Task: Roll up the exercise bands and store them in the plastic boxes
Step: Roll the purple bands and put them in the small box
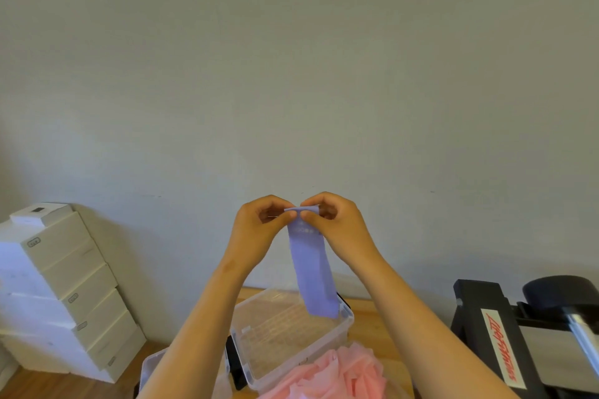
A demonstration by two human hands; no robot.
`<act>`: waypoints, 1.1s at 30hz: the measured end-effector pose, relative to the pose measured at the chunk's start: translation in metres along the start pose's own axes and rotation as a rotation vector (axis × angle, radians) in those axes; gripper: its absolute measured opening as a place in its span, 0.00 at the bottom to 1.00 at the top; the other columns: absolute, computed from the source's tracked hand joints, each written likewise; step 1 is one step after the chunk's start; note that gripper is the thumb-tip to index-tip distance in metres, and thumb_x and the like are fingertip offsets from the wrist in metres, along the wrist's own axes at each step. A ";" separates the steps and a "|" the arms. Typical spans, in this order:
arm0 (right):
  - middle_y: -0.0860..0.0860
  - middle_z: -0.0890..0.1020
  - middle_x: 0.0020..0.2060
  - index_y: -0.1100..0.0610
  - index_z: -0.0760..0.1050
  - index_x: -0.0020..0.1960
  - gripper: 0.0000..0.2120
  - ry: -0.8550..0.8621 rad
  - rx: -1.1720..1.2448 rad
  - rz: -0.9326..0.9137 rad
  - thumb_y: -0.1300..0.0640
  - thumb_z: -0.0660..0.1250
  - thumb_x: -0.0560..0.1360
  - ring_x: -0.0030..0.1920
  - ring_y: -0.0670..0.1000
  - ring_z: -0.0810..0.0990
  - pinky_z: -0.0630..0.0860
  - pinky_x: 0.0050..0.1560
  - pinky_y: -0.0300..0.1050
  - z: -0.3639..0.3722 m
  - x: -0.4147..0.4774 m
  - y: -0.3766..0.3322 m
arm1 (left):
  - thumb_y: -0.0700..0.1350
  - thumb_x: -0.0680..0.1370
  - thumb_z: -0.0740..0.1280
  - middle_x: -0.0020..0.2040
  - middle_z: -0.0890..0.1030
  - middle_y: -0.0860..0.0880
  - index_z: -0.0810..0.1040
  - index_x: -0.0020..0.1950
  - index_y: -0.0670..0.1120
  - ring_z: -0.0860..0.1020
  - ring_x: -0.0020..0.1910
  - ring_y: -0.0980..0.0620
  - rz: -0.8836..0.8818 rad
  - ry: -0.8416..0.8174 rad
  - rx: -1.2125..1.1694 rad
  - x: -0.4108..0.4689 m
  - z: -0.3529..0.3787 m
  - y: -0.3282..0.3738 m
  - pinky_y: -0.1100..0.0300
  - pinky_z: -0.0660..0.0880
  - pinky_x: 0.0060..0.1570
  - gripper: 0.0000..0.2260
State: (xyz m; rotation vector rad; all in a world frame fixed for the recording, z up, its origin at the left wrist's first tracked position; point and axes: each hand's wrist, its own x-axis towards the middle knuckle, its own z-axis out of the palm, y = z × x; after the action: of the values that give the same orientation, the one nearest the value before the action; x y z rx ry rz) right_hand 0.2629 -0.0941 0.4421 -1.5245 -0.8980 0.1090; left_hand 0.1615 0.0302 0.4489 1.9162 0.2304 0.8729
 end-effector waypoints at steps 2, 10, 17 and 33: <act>0.48 0.78 0.41 0.50 0.81 0.43 0.01 0.061 -0.160 -0.045 0.56 0.72 0.73 0.41 0.46 0.75 0.73 0.43 0.40 -0.004 0.000 0.001 | 0.36 0.75 0.71 0.39 0.84 0.50 0.83 0.43 0.42 0.82 0.41 0.57 -0.003 -0.005 -0.032 0.001 0.003 0.001 0.69 0.75 0.43 0.03; 0.48 0.81 0.34 0.51 0.79 0.36 0.08 0.035 -0.022 -0.016 0.60 0.70 0.73 0.38 0.50 0.80 0.78 0.44 0.52 -0.009 0.014 -0.010 | 0.40 0.78 0.68 0.46 0.84 0.37 0.75 0.54 0.40 0.83 0.47 0.47 -0.121 -0.063 -0.258 0.006 0.013 -0.005 0.56 0.80 0.49 0.07; 0.51 0.81 0.33 0.55 0.79 0.37 0.07 0.116 0.127 0.046 0.62 0.70 0.73 0.36 0.51 0.80 0.79 0.44 0.50 -0.004 0.040 -0.024 | 0.49 0.77 0.66 0.48 0.85 0.46 0.80 0.56 0.41 0.83 0.48 0.48 -0.280 -0.233 -0.361 -0.001 0.028 -0.021 0.55 0.80 0.49 0.13; 0.51 0.78 0.34 0.55 0.77 0.36 0.10 0.567 0.434 0.189 0.66 0.67 0.73 0.35 0.49 0.76 0.75 0.42 0.46 -0.062 0.063 -0.005 | 0.45 0.66 0.76 0.44 0.85 0.44 0.80 0.51 0.41 0.83 0.41 0.48 -0.417 -0.354 -0.297 -0.018 0.004 -0.060 0.59 0.78 0.41 0.16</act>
State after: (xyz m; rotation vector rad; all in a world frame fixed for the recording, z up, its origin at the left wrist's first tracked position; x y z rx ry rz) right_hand 0.3384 -0.1078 0.4863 -1.1360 -0.2526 0.0030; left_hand 0.1633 0.0482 0.3893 1.6275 0.2578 0.2657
